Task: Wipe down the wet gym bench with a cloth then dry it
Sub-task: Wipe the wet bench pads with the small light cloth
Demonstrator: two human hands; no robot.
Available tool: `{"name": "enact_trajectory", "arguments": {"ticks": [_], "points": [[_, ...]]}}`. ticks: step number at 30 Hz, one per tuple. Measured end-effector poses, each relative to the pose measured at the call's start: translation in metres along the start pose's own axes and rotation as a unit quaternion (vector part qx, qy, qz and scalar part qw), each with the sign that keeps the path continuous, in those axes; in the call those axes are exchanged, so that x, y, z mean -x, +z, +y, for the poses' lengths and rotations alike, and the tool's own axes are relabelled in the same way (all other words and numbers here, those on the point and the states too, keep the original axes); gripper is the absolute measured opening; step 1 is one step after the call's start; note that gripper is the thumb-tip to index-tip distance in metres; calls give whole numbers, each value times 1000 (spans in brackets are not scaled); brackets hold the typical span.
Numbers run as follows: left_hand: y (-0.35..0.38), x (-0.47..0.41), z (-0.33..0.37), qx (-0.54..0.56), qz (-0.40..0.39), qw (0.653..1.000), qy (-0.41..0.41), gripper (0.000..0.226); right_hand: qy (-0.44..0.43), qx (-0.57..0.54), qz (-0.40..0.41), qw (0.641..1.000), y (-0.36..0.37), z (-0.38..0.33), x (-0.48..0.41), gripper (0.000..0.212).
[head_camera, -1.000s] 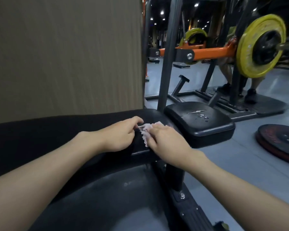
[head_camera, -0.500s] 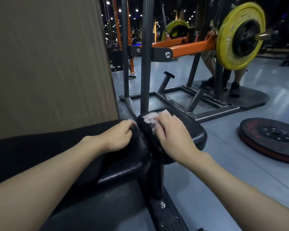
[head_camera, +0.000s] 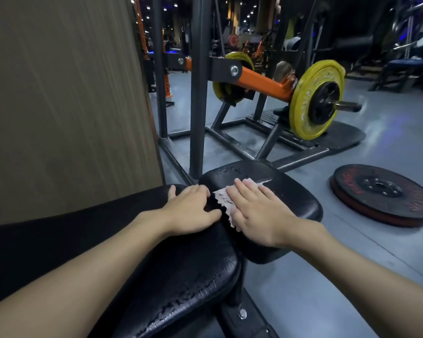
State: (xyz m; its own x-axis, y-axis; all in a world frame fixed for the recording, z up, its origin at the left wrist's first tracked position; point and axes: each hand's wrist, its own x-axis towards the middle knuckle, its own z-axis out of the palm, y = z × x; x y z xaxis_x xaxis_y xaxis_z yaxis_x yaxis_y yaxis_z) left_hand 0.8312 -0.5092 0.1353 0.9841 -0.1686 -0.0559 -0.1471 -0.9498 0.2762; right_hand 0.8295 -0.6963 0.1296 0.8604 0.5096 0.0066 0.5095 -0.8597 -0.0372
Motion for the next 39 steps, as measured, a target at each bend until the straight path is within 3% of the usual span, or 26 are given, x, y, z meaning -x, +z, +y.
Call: {"name": "enact_trajectory", "arguments": {"ticks": [5,11,15,19,24,29,34,39], "points": [[-1,2,1,-8,-3,1000,7,58,-20,17,16,1000,1,2,14,80],[0,3,0,-7,-14,1000,17,74,-43,34,-17,998,-5,7,30,78],[3,2,-1,6,-9,1000,7,68,-30,13,-39,999,-10,8,-12,60],[4,1,-1,-1,-14,1000,1,63,-27,-11,-42,999,-7,14,-76,55],[4,3,-3,7,-17,1000,-8,95,-18,-25,-67,997,-8,12,-127,56],[1,7,1,3,-24,999,-28,104,-51,-19,-30,998,-2,22,-81,57],[-2,14,11,-9,-59,998,-33,127,-78,18,-2,997,-3,37,12,87],[0,10,11,-46,-80,995,-33,138,-86,25,-10,996,-9,45,56,79]]}}
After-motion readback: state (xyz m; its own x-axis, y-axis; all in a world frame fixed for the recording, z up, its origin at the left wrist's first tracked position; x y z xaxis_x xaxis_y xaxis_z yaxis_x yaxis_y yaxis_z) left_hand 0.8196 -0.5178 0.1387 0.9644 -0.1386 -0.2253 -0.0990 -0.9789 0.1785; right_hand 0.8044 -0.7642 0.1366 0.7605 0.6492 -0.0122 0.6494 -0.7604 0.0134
